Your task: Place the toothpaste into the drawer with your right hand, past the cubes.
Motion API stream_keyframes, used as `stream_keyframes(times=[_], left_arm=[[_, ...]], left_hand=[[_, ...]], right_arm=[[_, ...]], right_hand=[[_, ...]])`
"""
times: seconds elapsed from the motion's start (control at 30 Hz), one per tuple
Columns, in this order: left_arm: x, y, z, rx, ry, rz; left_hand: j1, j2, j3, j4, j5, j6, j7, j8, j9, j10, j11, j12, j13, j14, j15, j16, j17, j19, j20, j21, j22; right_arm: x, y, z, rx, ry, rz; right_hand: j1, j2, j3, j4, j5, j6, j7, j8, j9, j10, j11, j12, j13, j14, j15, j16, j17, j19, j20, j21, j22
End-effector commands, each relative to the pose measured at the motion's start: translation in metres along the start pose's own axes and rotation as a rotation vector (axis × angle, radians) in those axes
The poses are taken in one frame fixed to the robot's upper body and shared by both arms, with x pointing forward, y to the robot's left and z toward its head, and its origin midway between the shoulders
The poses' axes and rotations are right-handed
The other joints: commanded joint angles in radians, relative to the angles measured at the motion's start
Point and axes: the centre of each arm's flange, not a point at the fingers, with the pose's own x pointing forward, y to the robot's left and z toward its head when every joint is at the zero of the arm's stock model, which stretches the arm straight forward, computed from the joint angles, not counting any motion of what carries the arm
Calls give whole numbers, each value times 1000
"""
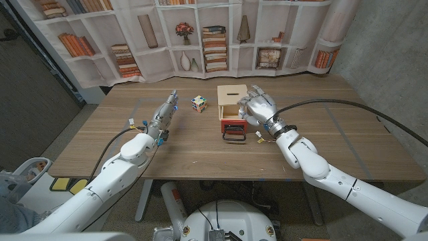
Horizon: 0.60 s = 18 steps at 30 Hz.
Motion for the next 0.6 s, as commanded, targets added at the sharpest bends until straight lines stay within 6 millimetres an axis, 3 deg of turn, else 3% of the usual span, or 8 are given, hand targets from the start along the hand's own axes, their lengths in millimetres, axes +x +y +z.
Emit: stream_keyframes(times=[0.03, 0.43, 0.6], left_arm=[[3, -3, 2, 2, -3, -4], [6, -3, 3, 6, -3, -10], [7, -2, 4, 8, -5, -13]], left_hand=[[-1, 9, -7, 4, -3, 5, 2, 1, 3, -3, -4, -1, 3, -21, 2, 3, 2, -87, 9, 2, 3], [0, 10, -9, 4, -4, 5, 3, 1, 3, -2, -1, -1, 3, -20, 2, 3, 2, -87, 9, 3, 3], [0, 11, -10, 4, -4, 4, 2, 1, 3, -3, -3, -1, 3, -21, 2, 3, 2, -87, 10, 3, 3]], right_arm=[[-1, -7, -4, 28, 16, -22], [-2, -13, -10, 75, 42, -42], [-2, -16, -14, 124, 54, -36]], right_hand=[[-20, -8, -7, 13, 5, -44, 3, -4, 4, -19, 2, 6, 3, -10, -20, -1, 3, 2, 15, 0, 4], [-63, -17, -22, 30, 12, -90, 5, 5, 5, -60, 51, 9, 4, -38, 0, -4, 4, 1, 41, 0, 5], [-101, -14, -34, 50, 11, -83, 4, 15, 5, -69, 64, 14, 4, -47, 4, -1, 6, 3, 51, 1, 5]])
